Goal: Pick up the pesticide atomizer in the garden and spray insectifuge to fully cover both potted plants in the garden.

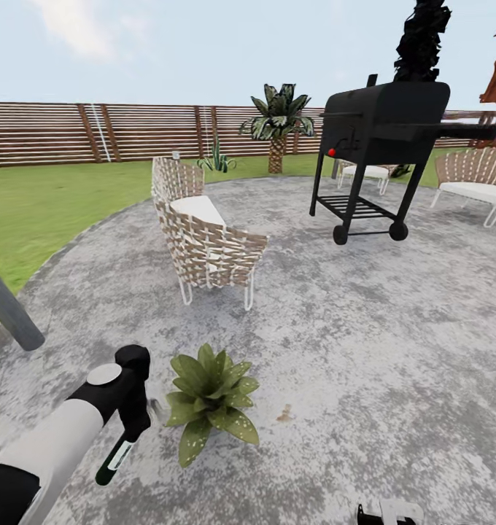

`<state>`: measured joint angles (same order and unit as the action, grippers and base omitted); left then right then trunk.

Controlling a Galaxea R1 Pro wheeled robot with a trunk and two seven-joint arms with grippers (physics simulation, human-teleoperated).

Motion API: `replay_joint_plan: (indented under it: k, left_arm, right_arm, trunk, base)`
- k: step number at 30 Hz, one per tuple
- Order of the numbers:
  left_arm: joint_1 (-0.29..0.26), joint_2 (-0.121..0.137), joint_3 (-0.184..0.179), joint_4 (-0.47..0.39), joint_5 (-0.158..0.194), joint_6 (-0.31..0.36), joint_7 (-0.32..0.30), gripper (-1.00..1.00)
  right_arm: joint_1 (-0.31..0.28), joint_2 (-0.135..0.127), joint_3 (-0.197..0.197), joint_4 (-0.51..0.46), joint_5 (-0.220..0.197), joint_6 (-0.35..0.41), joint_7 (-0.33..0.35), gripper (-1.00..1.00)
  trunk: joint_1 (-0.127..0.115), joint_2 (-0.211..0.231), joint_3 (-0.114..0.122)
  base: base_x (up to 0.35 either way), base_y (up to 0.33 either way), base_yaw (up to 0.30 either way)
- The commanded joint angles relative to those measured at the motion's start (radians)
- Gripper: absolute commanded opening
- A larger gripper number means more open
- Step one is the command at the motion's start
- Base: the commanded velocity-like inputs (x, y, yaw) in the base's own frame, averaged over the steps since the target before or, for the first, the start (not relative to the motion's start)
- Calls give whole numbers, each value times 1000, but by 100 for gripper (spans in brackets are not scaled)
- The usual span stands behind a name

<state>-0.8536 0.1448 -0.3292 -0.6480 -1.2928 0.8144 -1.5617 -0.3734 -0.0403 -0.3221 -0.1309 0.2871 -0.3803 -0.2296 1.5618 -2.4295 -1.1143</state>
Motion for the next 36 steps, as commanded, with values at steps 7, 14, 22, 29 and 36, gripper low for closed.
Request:
replay_joint_plan:
  k: [7,14,22,29,36]
  left_arm:
    - [30,42,9,-2,7,9,10,-100]
    - [30,33,58,-12,7,9,14,-100]
    - [31,43,56,-3,7,8,14,-100]
    - [31,43,58,-9,7,9,18,-100]
    - [24,30,55,-15,7,12,19,-100]
  right_arm:
    - [-1,-2,-6,3,12,-3,-2,100]
    - [-1,-1,-6,4,12,-3,-2,100]
    - [-1,2,-6,2,10,-3,-3,100]
    - [-1,2,-6,2,10,-2,-2,100]
    - [-1,4,-6,2,10,-3,-4,100]
  trunk:
    - [0,0,-1]
    - [0,0,-1]
    - [0,0,-1]
    - [0,0,-1]
    - [0,0,-1]
  base:
    - [3,6,-12]
    - [191,189,0]
    - [37,12,-10]
    - [-40,11,-248]
    - [-220,196,-156]
